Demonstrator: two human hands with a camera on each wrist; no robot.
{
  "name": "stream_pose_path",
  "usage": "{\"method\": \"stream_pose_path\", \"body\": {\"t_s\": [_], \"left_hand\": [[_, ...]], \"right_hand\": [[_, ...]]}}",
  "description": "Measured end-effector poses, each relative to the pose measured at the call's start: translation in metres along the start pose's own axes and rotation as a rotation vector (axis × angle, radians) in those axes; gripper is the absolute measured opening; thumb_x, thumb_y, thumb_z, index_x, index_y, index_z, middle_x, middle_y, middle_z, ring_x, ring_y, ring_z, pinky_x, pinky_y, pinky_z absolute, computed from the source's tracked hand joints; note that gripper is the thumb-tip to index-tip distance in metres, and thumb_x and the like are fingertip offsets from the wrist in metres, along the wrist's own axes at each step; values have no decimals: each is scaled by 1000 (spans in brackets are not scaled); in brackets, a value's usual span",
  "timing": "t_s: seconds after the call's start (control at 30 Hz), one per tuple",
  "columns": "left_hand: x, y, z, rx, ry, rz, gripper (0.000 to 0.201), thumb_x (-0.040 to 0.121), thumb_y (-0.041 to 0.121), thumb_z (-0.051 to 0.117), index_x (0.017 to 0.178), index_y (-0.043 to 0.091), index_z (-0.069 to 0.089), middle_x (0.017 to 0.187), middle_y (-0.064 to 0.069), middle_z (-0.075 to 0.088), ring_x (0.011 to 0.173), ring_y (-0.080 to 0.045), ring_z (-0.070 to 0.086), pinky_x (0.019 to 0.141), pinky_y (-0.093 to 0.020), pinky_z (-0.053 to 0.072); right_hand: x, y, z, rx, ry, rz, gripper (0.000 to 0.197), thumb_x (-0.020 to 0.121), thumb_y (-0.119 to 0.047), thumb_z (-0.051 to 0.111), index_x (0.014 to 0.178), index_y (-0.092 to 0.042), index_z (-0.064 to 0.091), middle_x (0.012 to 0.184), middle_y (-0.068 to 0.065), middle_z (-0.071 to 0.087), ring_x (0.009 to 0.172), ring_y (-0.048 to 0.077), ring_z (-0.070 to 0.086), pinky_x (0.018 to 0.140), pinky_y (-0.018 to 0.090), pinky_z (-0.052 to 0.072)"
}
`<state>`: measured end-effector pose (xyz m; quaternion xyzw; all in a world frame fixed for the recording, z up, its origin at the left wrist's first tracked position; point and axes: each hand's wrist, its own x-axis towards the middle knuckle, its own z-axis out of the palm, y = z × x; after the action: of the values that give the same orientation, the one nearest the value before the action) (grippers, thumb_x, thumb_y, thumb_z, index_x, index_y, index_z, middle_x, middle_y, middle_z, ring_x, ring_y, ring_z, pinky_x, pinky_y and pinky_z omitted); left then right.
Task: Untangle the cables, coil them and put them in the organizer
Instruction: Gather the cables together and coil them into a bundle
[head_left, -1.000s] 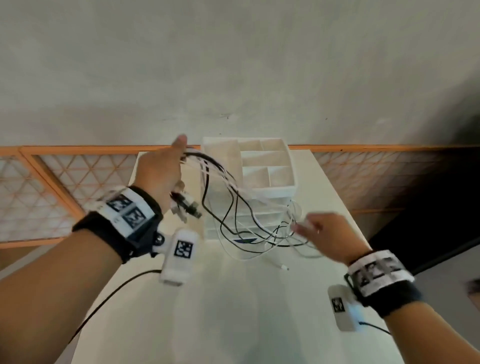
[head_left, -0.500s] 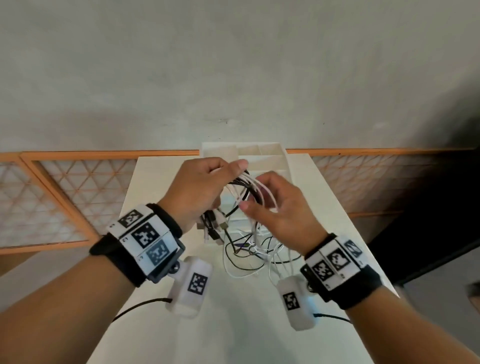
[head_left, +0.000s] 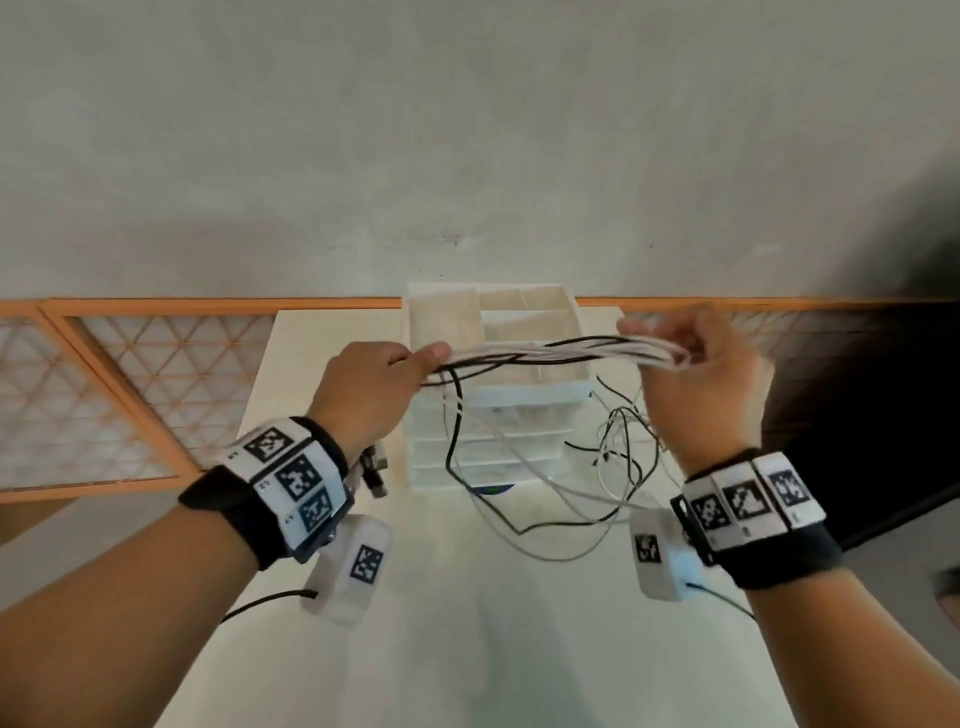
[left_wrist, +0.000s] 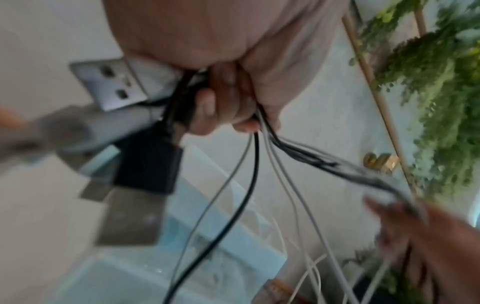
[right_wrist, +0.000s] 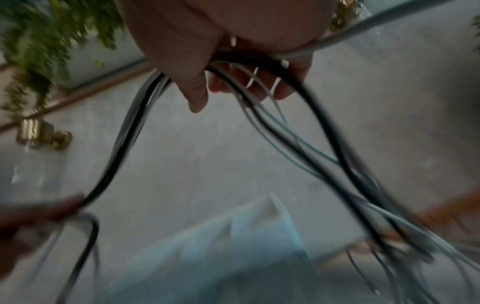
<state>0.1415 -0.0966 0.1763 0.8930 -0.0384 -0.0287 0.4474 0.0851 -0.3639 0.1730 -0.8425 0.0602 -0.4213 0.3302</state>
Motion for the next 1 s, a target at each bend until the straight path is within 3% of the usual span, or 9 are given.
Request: {"method": "stream_pose_path", "body": {"t_s": [0.07, 0.13, 0.2, 0.27, 0.43, 0.53, 0.7, 0.9, 1.0], "left_hand": [[9, -2, -4, -288, 102, -104, 53, 90, 57, 60, 62, 15, 44, 49, 2, 31, 42, -17, 33, 53, -29, 30], [16, 3, -13, -648, 140, -204, 48, 91, 48, 65, 63, 19, 39, 45, 5, 25, 37, -14, 25, 46, -27, 26], [19, 11, -19, -820, 120, -219, 45, 93, 42, 65, 65, 20, 37, 42, 9, 20, 37, -12, 19, 41, -25, 22], [19, 17, -19, -834, 55, -148, 41, 92, 43, 65, 69, 20, 39, 45, 9, 19, 38, -12, 18, 41, -24, 22], [11, 18, -13, -599, -102, 15, 49, 92, 46, 62, 56, 22, 40, 45, 10, 22, 42, -15, 19, 45, -24, 28], [1, 26, -3, -500, -158, 84, 44, 90, 48, 62, 60, 19, 50, 49, 7, 24, 46, -17, 21, 50, -25, 26], [-15, 36, 2, -520, -247, 85, 48, 95, 42, 59, 51, 25, 50, 48, 6, 21, 48, -17, 16, 50, -32, 16], [-14, 14, -25, -419, -177, 19, 48, 97, 43, 56, 62, 21, 33, 49, 8, 22, 46, -16, 16, 47, -25, 18], [-12, 7, -24, -499, -150, -11, 47, 98, 40, 56, 69, 6, 41, 46, 10, 22, 44, -15, 16, 46, -24, 20]], "right_hand": [[-35, 31, 6, -166, -223, -9, 38, 85, -33, 75, 61, -20, 48, 63, 2, 60, 52, 24, 50, 46, 28, 34], [-77, 60, 11, -474, -659, 49, 47, 80, -60, 57, 58, -24, 37, 63, -2, 58, 64, 26, 57, 58, 30, 32], [-109, 76, 14, -668, -1032, 117, 46, 79, -75, 49, 63, -31, 45, 83, -10, 63, 94, 15, 63, 81, 34, 37], [-112, 72, 12, -543, -1135, 183, 32, 76, -72, 62, 79, -41, 58, 98, -22, 59, 112, 5, 55, 102, 38, 32], [-50, 19, -3, 244, -726, 134, 60, 70, -57, 70, 124, -31, 62, 124, -17, 63, 117, 2, 56, 95, 18, 41], [-27, -40, 10, 371, -661, 39, 64, 76, -50, 74, 131, -25, 53, 126, -15, 62, 116, 4, 59, 90, 16, 45], [-31, -62, 56, 201, -564, 22, 31, 82, -13, 73, 96, -19, 46, 66, -9, 60, 52, 3, 55, 49, 14, 40], [-8, 1, 44, -118, -199, 146, 17, 84, -2, 61, 100, -8, 62, 74, 0, 66, 66, 23, 57, 61, 25, 33], [-20, 24, 48, -330, -472, 200, 17, 86, -8, 61, 102, -13, 65, 88, 11, 72, 84, 33, 68, 68, 28, 43]]}}
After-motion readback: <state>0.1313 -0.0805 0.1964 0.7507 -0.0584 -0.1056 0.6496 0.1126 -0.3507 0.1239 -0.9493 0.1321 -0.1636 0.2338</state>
